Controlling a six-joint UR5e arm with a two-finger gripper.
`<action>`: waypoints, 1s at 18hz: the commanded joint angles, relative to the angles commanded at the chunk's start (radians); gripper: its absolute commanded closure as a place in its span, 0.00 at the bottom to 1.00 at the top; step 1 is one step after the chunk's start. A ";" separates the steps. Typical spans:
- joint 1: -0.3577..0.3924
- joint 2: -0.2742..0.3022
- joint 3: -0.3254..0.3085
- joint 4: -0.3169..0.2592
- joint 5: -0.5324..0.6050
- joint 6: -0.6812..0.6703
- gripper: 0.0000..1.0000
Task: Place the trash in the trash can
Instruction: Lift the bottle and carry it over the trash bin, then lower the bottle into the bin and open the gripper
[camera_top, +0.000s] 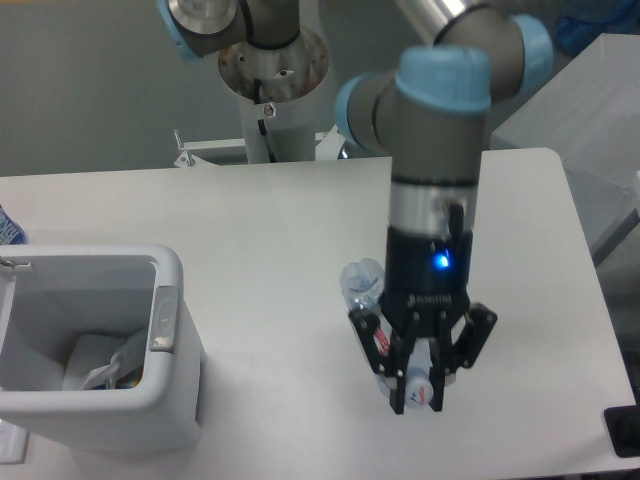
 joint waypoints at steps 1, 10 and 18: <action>-0.026 0.014 -0.005 0.000 0.000 -0.008 0.63; -0.164 0.085 -0.003 -0.002 0.000 -0.049 0.63; -0.255 0.068 0.002 -0.002 0.000 -0.078 0.63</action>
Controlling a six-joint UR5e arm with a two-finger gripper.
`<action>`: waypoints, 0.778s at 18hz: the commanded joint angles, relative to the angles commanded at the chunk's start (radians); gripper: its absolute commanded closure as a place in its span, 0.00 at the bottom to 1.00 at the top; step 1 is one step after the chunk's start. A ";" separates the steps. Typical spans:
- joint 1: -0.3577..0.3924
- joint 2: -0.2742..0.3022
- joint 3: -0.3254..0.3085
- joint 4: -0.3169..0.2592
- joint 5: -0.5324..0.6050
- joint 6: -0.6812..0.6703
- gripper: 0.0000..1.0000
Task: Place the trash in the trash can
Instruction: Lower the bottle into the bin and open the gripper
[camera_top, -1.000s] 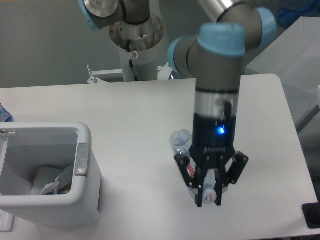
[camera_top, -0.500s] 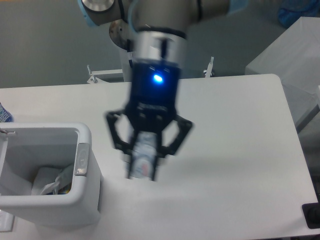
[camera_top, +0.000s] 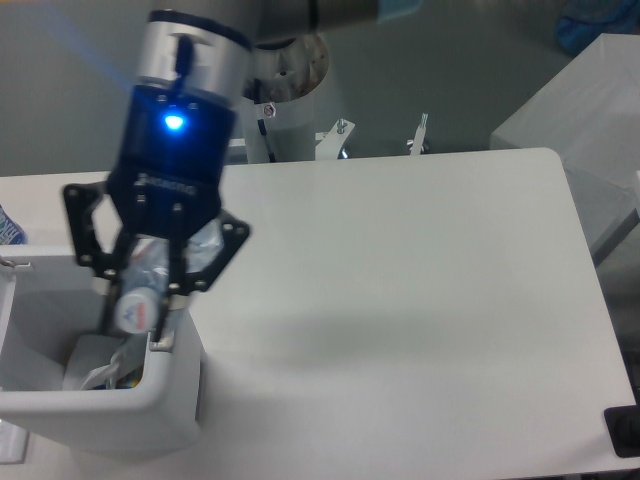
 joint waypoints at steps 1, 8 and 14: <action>-0.011 -0.002 -0.002 0.000 0.000 -0.002 0.63; -0.048 -0.029 0.000 0.000 0.002 -0.002 0.63; -0.057 -0.044 0.008 0.000 0.002 -0.002 0.61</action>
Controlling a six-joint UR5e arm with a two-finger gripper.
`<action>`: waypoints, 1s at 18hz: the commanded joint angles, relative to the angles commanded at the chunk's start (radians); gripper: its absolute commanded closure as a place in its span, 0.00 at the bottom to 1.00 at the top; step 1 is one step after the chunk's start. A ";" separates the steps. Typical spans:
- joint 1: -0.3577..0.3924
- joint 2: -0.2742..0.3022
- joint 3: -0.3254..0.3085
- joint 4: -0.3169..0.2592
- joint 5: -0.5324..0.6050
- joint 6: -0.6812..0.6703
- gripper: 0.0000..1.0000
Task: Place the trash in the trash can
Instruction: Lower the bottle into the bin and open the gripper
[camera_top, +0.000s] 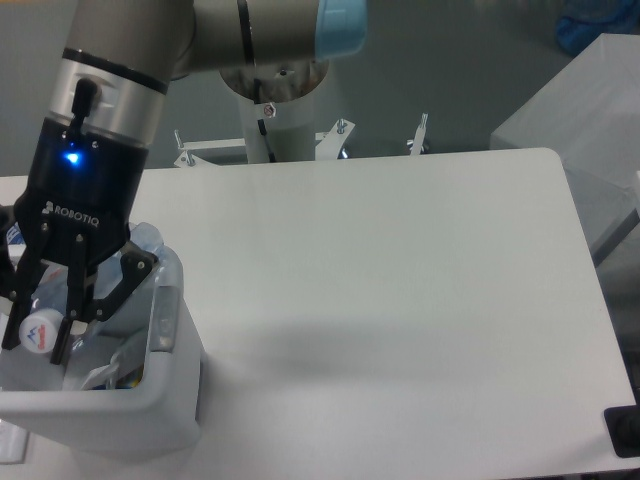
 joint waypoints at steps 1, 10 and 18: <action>-0.002 0.000 0.000 0.000 0.000 0.000 0.61; -0.006 -0.031 0.000 0.000 0.003 0.000 0.53; 0.000 -0.029 -0.029 0.000 0.008 0.011 0.03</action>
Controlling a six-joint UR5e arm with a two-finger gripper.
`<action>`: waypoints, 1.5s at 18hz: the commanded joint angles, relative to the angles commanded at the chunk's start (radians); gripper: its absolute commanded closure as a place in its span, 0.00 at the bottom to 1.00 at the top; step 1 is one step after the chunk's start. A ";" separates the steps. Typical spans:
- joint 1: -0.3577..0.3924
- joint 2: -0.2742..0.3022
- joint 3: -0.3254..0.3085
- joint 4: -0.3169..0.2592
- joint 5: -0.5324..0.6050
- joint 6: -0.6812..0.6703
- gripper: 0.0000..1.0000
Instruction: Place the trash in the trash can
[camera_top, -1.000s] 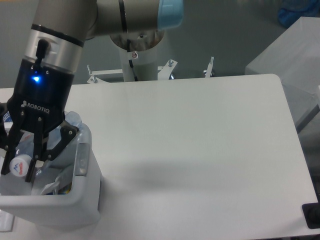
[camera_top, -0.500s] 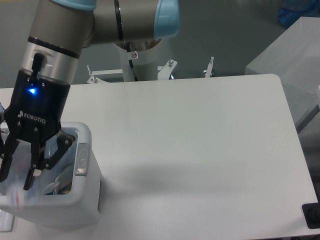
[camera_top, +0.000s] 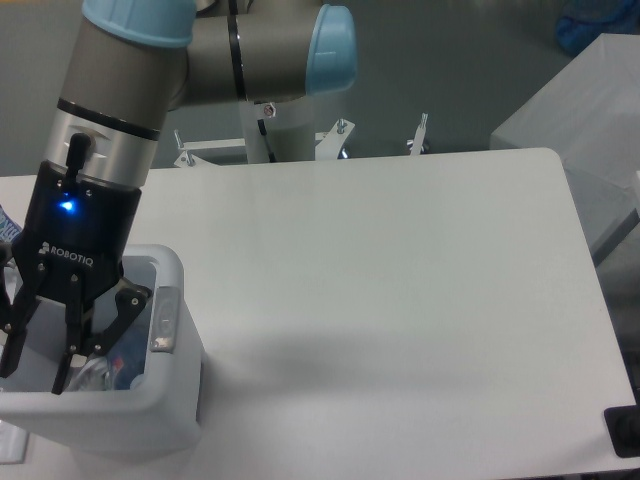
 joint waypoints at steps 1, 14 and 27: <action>0.024 0.000 -0.026 0.000 0.002 0.000 0.00; 0.255 0.075 -0.247 -0.014 0.222 0.076 0.00; 0.406 0.225 -0.281 -0.500 0.417 0.807 0.00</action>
